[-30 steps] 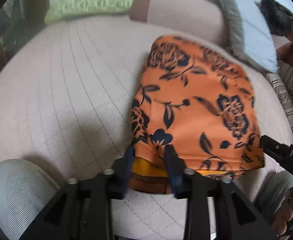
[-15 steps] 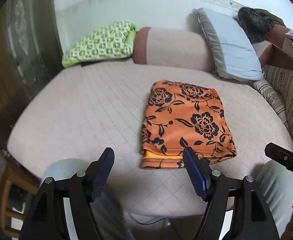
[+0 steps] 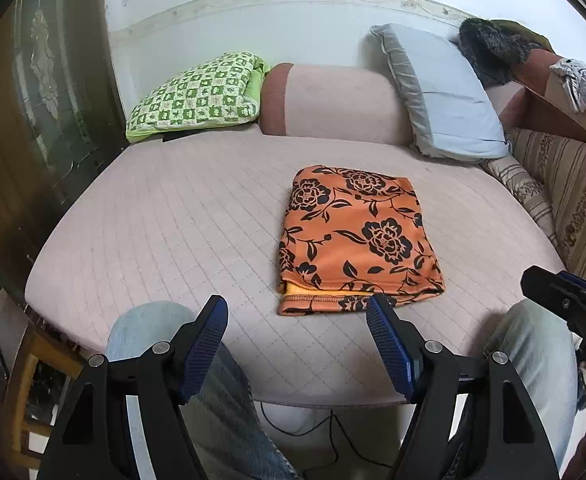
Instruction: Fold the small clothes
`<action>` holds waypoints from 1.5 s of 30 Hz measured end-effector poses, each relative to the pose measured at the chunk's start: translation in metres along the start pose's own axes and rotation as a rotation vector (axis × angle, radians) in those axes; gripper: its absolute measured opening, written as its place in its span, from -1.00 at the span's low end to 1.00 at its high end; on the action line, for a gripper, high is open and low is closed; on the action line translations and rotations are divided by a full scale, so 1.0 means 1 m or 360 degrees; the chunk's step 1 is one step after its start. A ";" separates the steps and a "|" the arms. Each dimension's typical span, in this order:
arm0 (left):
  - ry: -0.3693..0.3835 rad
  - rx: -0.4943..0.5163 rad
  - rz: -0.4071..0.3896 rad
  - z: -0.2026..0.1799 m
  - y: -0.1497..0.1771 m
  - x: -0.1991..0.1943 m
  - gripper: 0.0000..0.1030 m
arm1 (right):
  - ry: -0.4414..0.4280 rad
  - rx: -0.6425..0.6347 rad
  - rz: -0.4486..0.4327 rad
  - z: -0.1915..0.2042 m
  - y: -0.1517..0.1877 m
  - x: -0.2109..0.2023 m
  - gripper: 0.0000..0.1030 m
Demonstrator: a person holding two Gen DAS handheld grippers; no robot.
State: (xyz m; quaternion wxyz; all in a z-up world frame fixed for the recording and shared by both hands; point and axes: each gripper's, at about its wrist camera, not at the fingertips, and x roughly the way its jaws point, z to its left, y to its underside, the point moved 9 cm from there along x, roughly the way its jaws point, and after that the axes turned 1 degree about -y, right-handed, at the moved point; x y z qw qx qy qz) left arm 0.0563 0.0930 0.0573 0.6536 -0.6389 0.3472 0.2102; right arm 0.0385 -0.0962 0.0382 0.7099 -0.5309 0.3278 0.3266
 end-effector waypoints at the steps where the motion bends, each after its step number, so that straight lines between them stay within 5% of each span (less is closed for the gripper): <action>1: -0.0009 0.0000 -0.0003 0.001 -0.001 -0.002 0.39 | -0.0010 0.0000 0.0004 0.002 0.000 -0.001 0.51; 45: -0.0029 0.0022 0.0183 -0.012 -0.018 0.059 0.39 | 0.0018 -0.0067 0.0133 -0.009 -0.009 0.043 0.51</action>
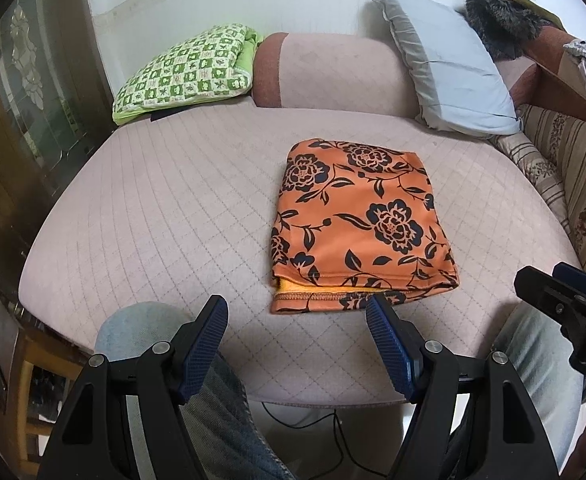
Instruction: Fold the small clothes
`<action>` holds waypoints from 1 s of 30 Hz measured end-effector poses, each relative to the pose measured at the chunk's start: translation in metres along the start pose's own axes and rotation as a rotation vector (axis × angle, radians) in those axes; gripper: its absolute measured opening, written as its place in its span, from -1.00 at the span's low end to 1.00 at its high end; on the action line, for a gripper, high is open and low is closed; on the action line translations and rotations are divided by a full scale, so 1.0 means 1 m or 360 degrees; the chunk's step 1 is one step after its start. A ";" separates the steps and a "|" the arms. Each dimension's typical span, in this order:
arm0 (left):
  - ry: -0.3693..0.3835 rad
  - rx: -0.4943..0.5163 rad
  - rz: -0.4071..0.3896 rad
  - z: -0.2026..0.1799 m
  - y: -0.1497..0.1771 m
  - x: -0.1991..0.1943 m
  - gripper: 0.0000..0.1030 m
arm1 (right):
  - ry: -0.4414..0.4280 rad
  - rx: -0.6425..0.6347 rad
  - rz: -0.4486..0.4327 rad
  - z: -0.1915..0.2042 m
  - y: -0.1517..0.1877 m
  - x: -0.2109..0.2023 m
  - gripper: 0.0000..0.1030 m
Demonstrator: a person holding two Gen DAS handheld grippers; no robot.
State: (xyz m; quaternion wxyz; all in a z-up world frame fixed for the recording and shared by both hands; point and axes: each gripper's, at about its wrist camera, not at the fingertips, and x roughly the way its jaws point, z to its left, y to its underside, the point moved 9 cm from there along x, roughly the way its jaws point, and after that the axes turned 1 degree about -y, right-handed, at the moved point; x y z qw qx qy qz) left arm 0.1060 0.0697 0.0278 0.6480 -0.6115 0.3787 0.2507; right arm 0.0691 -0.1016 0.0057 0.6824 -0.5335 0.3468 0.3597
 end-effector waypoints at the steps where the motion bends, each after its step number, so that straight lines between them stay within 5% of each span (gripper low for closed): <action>1: -0.0003 -0.0004 0.0004 0.001 0.000 0.001 0.39 | 0.0001 0.0001 0.0002 -0.001 0.000 0.001 0.51; 30: -0.0012 -0.0043 0.0018 0.003 0.004 0.002 0.39 | -0.0002 -0.0020 0.0028 0.005 0.000 0.010 0.51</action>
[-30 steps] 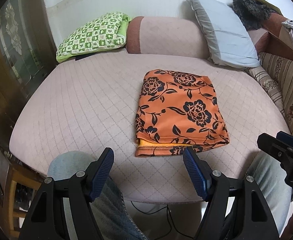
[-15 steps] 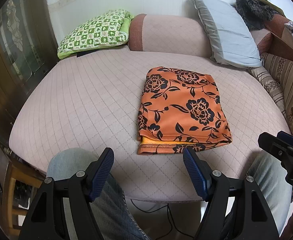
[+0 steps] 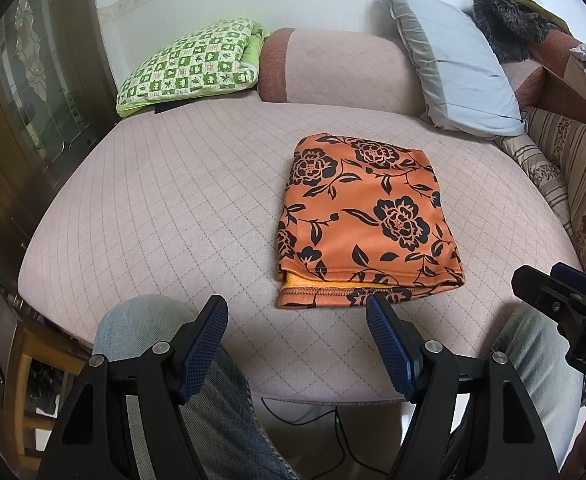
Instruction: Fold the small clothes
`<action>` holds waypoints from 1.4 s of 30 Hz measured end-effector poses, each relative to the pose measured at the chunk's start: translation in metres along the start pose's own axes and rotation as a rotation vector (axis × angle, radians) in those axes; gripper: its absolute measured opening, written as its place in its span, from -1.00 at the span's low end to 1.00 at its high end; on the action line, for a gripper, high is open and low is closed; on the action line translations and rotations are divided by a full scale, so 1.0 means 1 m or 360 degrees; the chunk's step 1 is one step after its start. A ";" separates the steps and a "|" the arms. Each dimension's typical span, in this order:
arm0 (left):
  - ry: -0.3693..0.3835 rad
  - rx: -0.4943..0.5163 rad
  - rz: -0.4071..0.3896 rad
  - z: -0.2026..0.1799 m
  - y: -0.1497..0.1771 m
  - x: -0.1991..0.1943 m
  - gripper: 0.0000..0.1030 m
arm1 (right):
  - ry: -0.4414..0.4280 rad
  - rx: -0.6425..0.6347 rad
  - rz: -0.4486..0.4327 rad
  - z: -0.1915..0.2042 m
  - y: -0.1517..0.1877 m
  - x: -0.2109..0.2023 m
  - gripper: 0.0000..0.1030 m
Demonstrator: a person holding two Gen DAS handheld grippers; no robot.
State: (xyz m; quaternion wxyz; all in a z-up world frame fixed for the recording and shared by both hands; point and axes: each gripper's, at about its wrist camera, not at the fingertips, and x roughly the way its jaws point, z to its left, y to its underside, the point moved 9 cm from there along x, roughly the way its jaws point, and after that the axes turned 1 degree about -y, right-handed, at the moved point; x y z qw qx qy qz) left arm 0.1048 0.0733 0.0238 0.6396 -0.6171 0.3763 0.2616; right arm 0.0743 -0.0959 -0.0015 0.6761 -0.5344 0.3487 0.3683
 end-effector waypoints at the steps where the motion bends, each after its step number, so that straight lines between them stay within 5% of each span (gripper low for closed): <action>1: 0.0002 -0.0002 0.0002 0.000 0.000 0.001 0.39 | 0.0001 0.0000 0.0000 0.001 0.000 0.000 0.51; 42: 0.0006 0.0006 -0.0019 -0.011 -0.001 -0.010 0.39 | 0.0006 0.0012 -0.0031 -0.004 -0.005 -0.007 0.51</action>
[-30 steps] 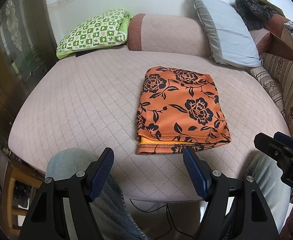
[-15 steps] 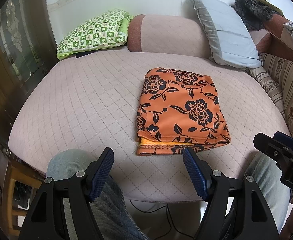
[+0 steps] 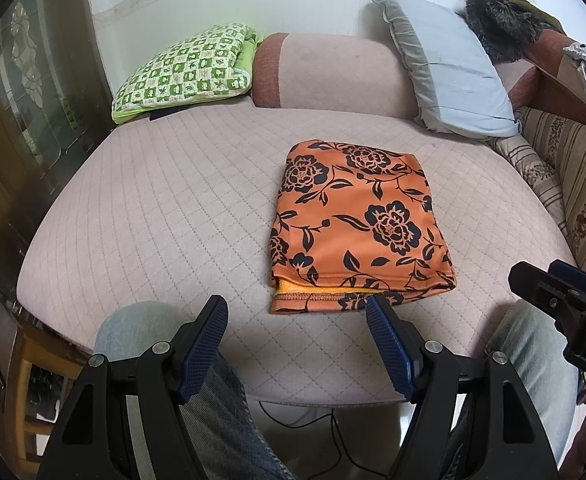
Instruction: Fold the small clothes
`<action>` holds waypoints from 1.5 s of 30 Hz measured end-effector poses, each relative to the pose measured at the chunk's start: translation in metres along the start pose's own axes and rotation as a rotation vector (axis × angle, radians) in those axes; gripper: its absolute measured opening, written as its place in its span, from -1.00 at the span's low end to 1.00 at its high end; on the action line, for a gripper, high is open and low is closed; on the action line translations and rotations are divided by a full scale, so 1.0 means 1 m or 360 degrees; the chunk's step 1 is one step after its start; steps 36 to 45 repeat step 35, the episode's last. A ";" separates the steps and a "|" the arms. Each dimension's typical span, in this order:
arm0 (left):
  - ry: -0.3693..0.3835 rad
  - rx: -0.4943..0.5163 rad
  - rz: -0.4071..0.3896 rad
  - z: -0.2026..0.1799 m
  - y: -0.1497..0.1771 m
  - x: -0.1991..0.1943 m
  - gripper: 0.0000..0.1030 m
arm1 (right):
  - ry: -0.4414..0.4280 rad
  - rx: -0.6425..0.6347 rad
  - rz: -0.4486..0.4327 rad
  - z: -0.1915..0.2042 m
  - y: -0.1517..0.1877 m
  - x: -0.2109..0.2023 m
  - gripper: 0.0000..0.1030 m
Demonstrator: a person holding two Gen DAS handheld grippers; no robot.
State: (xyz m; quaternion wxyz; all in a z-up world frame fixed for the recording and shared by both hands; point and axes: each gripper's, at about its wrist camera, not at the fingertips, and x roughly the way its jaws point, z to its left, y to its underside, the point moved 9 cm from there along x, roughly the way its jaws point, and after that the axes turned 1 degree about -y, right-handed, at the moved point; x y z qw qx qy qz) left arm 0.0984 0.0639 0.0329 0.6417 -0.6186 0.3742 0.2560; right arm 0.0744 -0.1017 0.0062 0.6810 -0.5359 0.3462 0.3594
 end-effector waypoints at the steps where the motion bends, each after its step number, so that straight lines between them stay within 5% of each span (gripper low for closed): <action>1: 0.0000 -0.0001 -0.0001 0.000 0.000 0.000 0.39 | -0.0001 -0.0001 0.0002 0.000 0.000 0.000 0.51; 17: 0.0002 -0.0007 -0.0054 0.000 -0.002 -0.018 0.39 | -0.0009 -0.0039 -0.0035 0.004 -0.009 -0.012 0.51; 35: 0.0025 0.0025 -0.0279 0.001 0.027 -0.108 0.39 | 0.0009 -0.0087 -0.0197 0.024 0.002 -0.079 0.51; 45: 0.0025 0.0025 -0.0279 0.001 0.027 -0.108 0.39 | 0.0009 -0.0087 -0.0197 0.024 0.002 -0.079 0.51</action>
